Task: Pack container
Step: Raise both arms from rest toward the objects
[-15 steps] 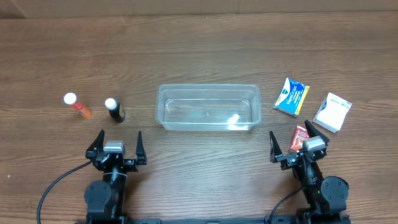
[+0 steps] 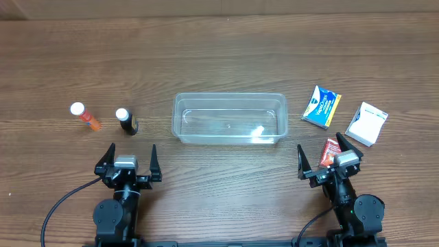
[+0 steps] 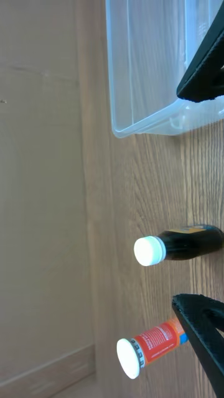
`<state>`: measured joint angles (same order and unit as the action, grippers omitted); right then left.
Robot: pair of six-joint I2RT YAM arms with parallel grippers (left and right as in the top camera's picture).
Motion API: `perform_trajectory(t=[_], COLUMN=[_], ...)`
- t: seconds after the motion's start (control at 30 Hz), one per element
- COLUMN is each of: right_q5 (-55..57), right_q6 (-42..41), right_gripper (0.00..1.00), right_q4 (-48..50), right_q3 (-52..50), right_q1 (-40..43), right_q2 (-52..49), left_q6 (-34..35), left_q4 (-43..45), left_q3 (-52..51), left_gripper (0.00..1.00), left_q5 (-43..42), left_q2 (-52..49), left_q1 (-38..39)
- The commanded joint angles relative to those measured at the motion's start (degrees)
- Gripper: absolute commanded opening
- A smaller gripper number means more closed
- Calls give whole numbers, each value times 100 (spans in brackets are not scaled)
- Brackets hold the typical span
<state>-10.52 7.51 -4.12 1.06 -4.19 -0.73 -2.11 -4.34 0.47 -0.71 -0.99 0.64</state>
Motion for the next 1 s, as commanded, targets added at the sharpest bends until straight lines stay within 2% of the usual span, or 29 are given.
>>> perform_trajectory(t=[0.0, 0.7, 0.83, 0.9, 0.97], right_q5=[-26, -33, -26, -26, -26], right_q6=[-17, -66, -1187, -1484, -1528], right_gripper=[100, 100, 100, 100, 100], right_q4=[33, 37, 52, 50, -44], right_q3=[-59, -59, -59, -57, 2], right_q1=[-26, -26, -26, -26, -26], right_q2=[57, 50, 50, 50, 26], left_q6=[-129, -103, 448, 682, 970], left_q4=[2, 7, 57, 72, -105], left_q3=[-22, -22, -20, -20, 79], left_gripper=[100, 100, 100, 100, 100], left_q5=[-79, -85, -275, -669, -693], left_q2=[74, 74, 74, 74, 74], left_q1=[-9, -9, -9, -9, -9])
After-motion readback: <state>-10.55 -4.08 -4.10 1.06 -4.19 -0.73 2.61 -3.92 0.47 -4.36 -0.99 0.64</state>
